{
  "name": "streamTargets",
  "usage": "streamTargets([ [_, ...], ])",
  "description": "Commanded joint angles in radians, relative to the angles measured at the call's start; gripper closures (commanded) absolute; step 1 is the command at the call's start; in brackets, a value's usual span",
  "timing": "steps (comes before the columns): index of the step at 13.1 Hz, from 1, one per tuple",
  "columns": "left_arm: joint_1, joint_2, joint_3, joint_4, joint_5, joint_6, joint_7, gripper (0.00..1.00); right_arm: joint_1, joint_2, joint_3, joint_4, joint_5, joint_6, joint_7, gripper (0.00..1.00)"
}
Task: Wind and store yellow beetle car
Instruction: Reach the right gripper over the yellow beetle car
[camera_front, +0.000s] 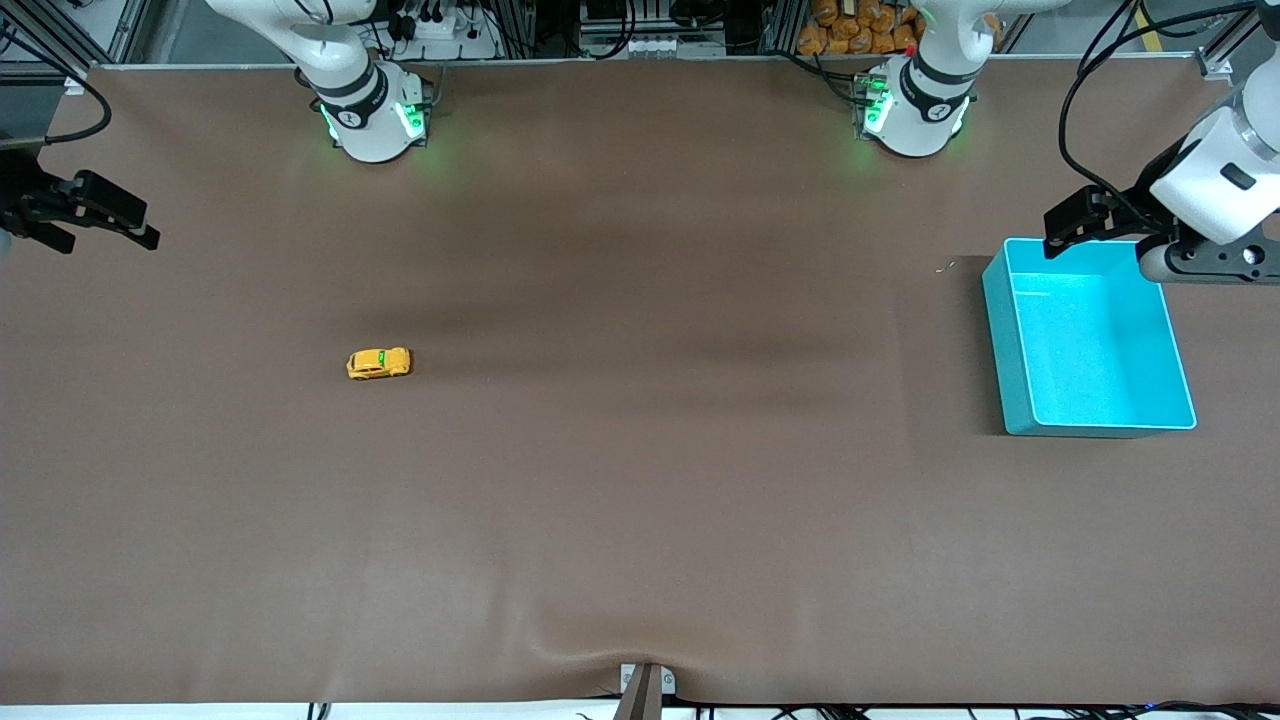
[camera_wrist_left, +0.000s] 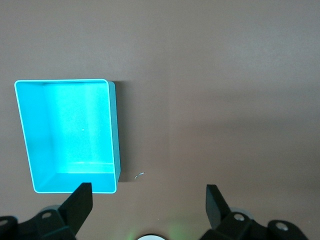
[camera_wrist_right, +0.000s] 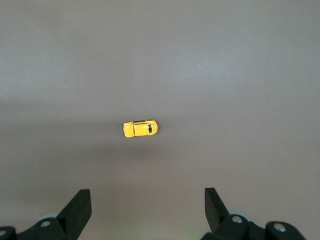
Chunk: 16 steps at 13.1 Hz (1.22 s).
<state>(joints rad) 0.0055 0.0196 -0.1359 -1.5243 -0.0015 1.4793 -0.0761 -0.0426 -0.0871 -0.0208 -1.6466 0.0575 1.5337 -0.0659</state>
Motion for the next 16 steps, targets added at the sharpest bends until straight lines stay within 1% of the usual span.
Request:
streamTargets([
  [1, 0.005, -0.007, 0.001, -0.001, -0.005, 0.000, 0.021, 0.00, 0.007, -0.008, -0.001, 0.008, 0.001, -0.015, 0.005, 0.00],
  [8, 0.007, -0.006, 0.001, 0.001, -0.008, -0.001, 0.022, 0.00, 0.009, -0.008, 0.004, 0.011, -0.001, -0.023, -0.012, 0.00],
  [11, 0.016, -0.007, 0.005, -0.001, -0.002, -0.002, 0.019, 0.00, 0.016, -0.008, 0.005, 0.039, -0.001, -0.041, -0.012, 0.00],
  [13, 0.014, -0.012, 0.009, -0.001, 0.032, -0.004, 0.018, 0.00, 0.046, -0.006, 0.002, 0.063, -0.002, -0.047, -0.012, 0.00],
  [15, 0.014, -0.012, 0.009, -0.001, 0.038, -0.005, 0.016, 0.00, 0.043, 0.006, 0.019, 0.054, 0.007, -0.037, -0.032, 0.00],
  [16, 0.014, -0.012, 0.009, -0.001, 0.038, -0.005, 0.021, 0.00, 0.046, 0.024, 0.039, 0.041, 0.007, -0.023, -0.048, 0.00],
])
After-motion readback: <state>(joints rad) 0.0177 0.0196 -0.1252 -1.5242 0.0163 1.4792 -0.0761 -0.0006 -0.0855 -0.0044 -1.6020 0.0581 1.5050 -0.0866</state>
